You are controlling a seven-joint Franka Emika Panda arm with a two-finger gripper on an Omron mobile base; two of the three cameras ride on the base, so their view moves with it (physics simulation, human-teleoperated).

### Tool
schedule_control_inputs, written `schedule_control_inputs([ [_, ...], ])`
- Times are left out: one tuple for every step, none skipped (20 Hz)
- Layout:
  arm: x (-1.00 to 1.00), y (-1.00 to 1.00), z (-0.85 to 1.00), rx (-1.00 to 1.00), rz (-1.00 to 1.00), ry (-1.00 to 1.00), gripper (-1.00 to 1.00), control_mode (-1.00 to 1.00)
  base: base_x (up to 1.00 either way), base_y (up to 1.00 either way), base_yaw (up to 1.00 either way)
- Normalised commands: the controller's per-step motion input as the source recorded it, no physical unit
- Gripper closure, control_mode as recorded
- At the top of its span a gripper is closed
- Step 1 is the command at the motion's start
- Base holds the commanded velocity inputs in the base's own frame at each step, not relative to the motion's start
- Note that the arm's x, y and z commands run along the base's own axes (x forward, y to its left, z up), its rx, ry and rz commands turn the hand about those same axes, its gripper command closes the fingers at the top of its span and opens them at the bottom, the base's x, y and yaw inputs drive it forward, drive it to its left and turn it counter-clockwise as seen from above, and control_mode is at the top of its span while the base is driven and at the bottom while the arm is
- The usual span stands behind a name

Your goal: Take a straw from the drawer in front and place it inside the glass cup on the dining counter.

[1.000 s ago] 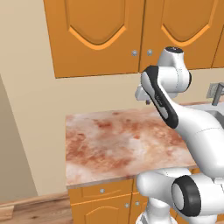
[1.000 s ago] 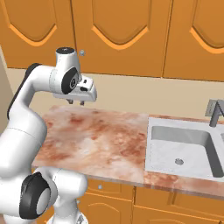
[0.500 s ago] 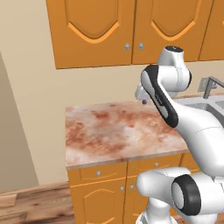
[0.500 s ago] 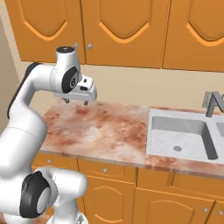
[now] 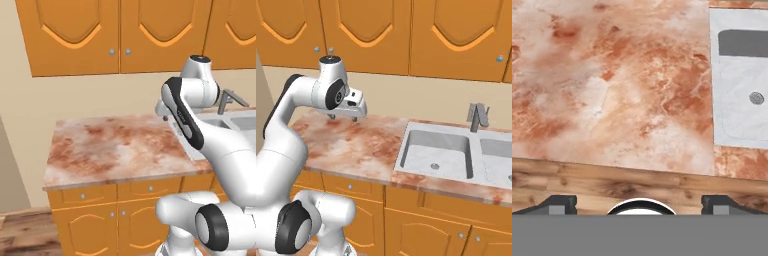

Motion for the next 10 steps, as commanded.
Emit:
schedule_control_inputs([
  [0.00,0.00,0.00,0.00,0.00,0.00,-1.00,1.00,0.03,-0.91,0.32],
  [0.00,0.00,0.00,0.00,0.00,0.00,-1.00,1.00,0.00,-0.90,0.35],
  [0.00,0.00,0.00,0.00,0.00,0.00,-1.00,1.00,0.00,-0.89,0.37],
  [0.00,0.00,0.00,0.00,0.00,0.00,-1.00,1.00,0.01,-0.85,0.39],
  [0.00,0.00,0.00,0.00,0.00,0.00,-1.00,1.00,0.00,-0.82,0.41],
  [0.00,0.00,0.00,0.00,0.00,0.00,-1.00,1.00,0.07,-0.78,0.43],
  [0.00,0.00,0.00,0.00,0.00,0.00,-1.00,1.00,0.08,-0.72,0.43],
  [0.00,0.00,0.00,0.00,0.00,0.00,-1.00,1.00,0.09,-0.70,0.43],
  [0.00,0.00,0.00,0.00,0.00,0.00,-1.00,1.00,0.09,-0.69,0.43],
  [0.00,0.00,0.00,0.00,0.00,0.00,-1.00,1.00,0.10,-0.68,0.43],
])
